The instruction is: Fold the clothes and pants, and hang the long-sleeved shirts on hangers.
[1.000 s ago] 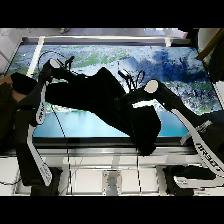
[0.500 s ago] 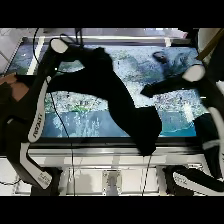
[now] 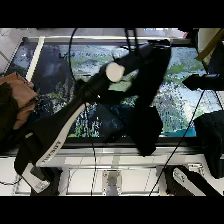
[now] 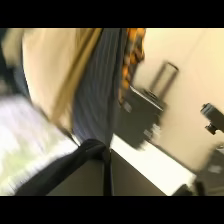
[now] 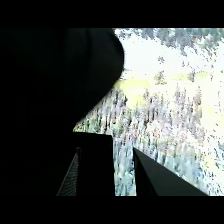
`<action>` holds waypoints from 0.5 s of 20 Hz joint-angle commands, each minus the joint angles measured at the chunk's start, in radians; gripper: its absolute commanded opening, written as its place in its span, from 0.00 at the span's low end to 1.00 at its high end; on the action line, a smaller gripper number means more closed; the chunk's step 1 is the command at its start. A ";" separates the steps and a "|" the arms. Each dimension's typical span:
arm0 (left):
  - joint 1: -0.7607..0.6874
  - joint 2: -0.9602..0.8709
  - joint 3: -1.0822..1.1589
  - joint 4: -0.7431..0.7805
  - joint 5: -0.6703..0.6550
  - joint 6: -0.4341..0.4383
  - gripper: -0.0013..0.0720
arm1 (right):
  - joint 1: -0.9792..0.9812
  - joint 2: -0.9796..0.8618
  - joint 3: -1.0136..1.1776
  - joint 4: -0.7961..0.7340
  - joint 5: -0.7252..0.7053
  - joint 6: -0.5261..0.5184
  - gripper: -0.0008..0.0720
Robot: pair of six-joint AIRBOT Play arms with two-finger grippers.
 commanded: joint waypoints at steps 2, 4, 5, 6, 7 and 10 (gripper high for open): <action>0.051 0.012 0.000 0.133 -0.069 0.034 0.04 | -0.037 0.006 0.000 0.037 0.035 -0.052 0.54; 0.181 0.019 0.000 0.186 -0.286 -0.108 0.04 | -0.037 0.006 0.000 0.037 0.035 -0.051 0.54; 0.250 0.025 0.000 0.269 -0.394 -0.215 0.04 | -0.037 0.006 0.000 0.040 0.038 -0.051 0.54; 0.309 0.032 0.000 0.378 -0.487 -0.293 0.04 | -0.037 0.006 0.000 0.050 0.042 -0.051 0.54; 0.363 0.043 0.000 0.512 -0.583 -0.362 0.04 | -0.037 0.006 0.000 0.062 0.042 -0.051 0.54; 0.458 0.094 -0.001 0.834 -0.821 -0.462 0.04 | -0.036 0.006 0.000 0.120 0.040 -0.051 0.54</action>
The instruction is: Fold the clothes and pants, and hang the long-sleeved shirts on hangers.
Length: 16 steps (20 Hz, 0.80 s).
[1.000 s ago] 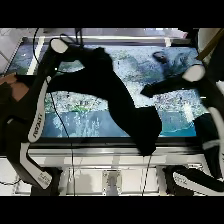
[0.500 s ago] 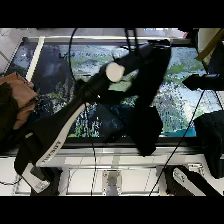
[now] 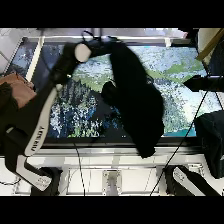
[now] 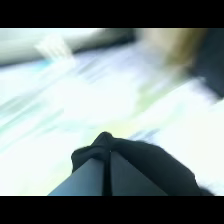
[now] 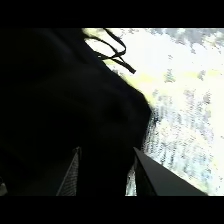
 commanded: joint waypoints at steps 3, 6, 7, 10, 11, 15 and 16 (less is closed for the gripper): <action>0.155 0.068 -0.001 0.368 -0.552 -0.102 0.04 | 0.015 -0.009 -0.001 0.123 0.005 0.000 0.54; 0.158 0.068 -0.056 0.360 -0.783 -0.051 0.04 | 0.105 -0.039 -0.015 0.138 0.040 0.006 0.54; 0.150 0.068 -0.092 0.361 -0.820 -0.048 0.04 | 0.142 -0.050 -0.034 0.138 0.042 0.006 0.54; 0.135 0.100 -0.292 0.361 -0.800 -0.053 0.04 | 0.232 -0.076 -0.116 0.095 0.013 0.006 0.54; 0.137 0.131 -0.405 0.361 -0.758 -0.088 0.04 | 0.243 -0.077 -0.145 0.080 -0.008 0.008 0.54; 0.180 0.329 -0.927 0.360 -0.545 -0.308 0.05 | 0.241 -0.079 -0.219 0.073 -0.031 0.010 0.54; 0.187 0.384 -1.022 0.361 -0.496 -0.389 0.05 | 0.242 -0.079 -0.223 0.075 -0.031 0.012 0.54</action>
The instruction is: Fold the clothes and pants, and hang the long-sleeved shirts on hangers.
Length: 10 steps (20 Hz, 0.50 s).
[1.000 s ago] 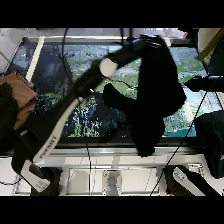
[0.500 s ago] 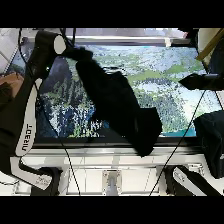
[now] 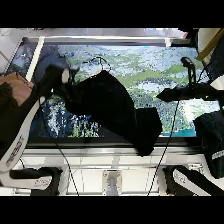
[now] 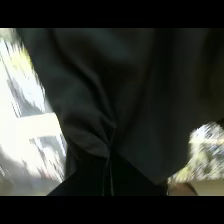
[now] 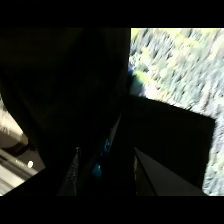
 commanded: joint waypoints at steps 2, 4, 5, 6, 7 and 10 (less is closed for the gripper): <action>0.022 0.212 -0.352 0.003 0.228 -0.198 0.40 | 0.013 -0.004 -0.036 -0.007 -0.017 0.009 0.54; 0.026 0.289 -0.296 0.012 0.396 -0.194 0.98 | 0.013 -0.004 -0.036 -0.007 -0.018 0.020 0.54; 0.036 0.315 -0.259 0.021 0.500 -0.194 0.98 | 0.013 -0.003 -0.036 -0.007 -0.016 0.021 0.54; 0.064 0.327 -0.215 0.026 0.590 -0.195 0.98 | 0.013 -0.004 -0.036 -0.007 -0.014 0.029 0.54; 0.106 0.320 -0.172 0.024 0.610 -0.196 0.98 | 0.013 -0.003 -0.036 -0.007 -0.014 0.037 0.54; 0.329 0.235 -0.112 -0.105 0.536 -0.188 0.96 | 0.013 -0.003 -0.036 -0.006 -0.013 0.046 0.54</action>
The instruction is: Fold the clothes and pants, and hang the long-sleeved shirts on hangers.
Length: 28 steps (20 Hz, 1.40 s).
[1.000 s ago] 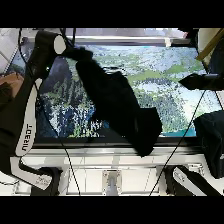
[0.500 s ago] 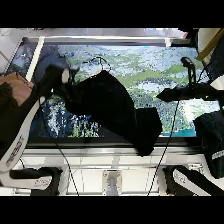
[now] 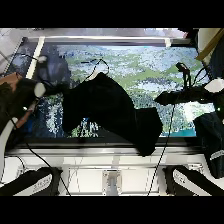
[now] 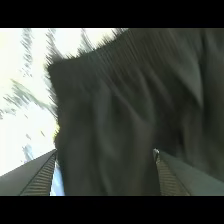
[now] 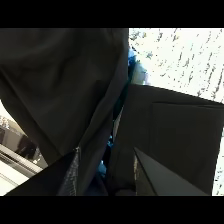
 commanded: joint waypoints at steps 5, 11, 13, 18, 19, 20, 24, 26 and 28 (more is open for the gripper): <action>0.420 -0.280 0.047 -0.734 -0.060 0.490 0.80 | 0.001 0.002 -0.001 0.038 -0.031 0.030 0.54; 0.410 -0.547 0.125 -0.982 -0.031 0.670 0.81 | 0.001 0.072 -0.001 0.074 0.006 0.051 0.54; 0.386 -0.614 0.195 -0.982 -0.031 0.670 0.82 | 0.000 0.109 -0.001 0.072 0.029 0.058 0.55; 0.340 -0.702 0.287 -0.982 -0.030 0.669 0.70 | 0.000 0.152 -0.001 0.068 0.071 0.102 0.55; 0.332 -0.710 0.287 -0.982 -0.031 0.670 0.60 | 0.000 0.152 -0.001 0.068 0.071 0.102 0.55; 0.327 -0.715 0.287 -0.982 -0.030 0.669 0.52 | 0.000 0.152 -0.001 0.068 0.071 0.102 0.54; 0.343 -0.703 0.298 -0.982 -0.046 0.669 0.07 | 0.000 0.152 -0.001 0.066 0.071 0.102 0.55; 0.377 -0.664 0.303 -0.982 -0.050 0.669 0.86 | 0.000 0.152 -0.001 0.055 0.071 0.102 0.54; 0.416 -0.628 0.303 -0.981 -0.062 0.662 0.91 | 0.000 0.151 -0.001 0.039 0.067 0.102 0.54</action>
